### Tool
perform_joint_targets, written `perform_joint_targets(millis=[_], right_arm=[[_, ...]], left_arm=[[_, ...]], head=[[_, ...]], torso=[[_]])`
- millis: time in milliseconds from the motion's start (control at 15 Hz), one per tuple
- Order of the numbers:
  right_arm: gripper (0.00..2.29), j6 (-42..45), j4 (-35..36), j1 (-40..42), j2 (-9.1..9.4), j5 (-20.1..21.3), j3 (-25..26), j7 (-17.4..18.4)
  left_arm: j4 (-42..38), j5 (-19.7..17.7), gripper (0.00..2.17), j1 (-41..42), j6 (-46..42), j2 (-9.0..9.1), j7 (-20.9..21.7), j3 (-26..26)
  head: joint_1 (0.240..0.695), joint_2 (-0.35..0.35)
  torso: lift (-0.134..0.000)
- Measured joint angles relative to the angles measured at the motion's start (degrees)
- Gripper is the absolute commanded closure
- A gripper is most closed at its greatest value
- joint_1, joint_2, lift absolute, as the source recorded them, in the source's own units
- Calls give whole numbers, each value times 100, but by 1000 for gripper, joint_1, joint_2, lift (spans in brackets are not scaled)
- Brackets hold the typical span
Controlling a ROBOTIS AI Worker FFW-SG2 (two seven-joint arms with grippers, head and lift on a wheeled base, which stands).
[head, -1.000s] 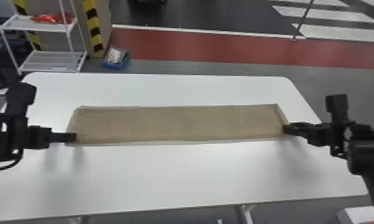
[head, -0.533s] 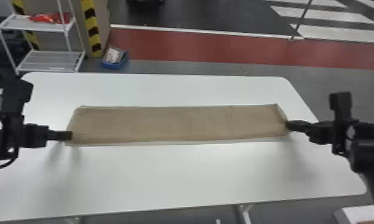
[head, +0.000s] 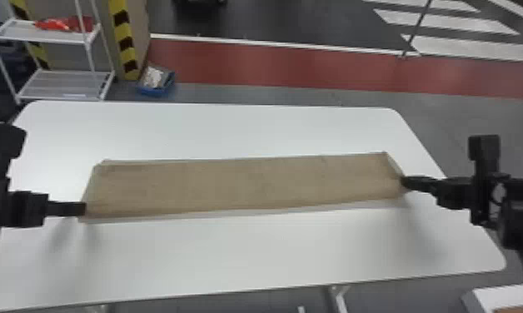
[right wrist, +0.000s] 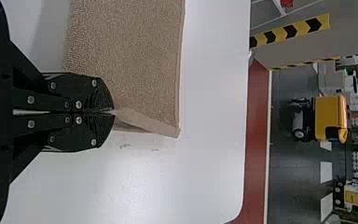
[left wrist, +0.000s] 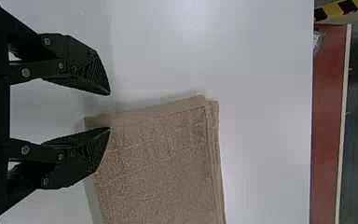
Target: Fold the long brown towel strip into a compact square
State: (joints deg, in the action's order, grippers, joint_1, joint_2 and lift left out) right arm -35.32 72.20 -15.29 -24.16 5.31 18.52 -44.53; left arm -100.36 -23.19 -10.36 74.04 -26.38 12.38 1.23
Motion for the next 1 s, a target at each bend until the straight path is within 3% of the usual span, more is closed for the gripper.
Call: perform_joint_targets(millis=[133,267,333,400,467,600,667,1000], right_arm=[[1450,-103,177,171,0,-69,83,-13],[964,-151,264,293,20,-86,120,-20],[768,-145,297,345,39,-86,100,-15],[485,-123,313,386,59,-77,67,-11],[485,-98,319,408,85,-60,45,-5],[120,-72,321,420,117,-25,32,15],[46,-64,322,421,121,-13,31,42],[49,5,359,422,132,-5,101,194]], left_arm=[[-138,-1,728,128,91,-6,1,92],[-224,-4,684,211,103,-1,-8,125],[-264,-8,518,241,95,14,-30,132],[-291,-9,491,263,66,34,-55,137],[-303,-9,488,274,21,49,-67,138],[-316,-7,427,280,-63,63,-100,137],[-333,-4,252,281,-124,75,-130,136],[-258,34,265,222,-699,169,-193,8]], head=[[695,-155],[695,-159],[695,-158],[695,-156],[695,-154],[695,-150],[695,-150],[695,-167]], torso=[[-120],[-120],[-120],[-120],[-120],[-120],[-120],[-120]])
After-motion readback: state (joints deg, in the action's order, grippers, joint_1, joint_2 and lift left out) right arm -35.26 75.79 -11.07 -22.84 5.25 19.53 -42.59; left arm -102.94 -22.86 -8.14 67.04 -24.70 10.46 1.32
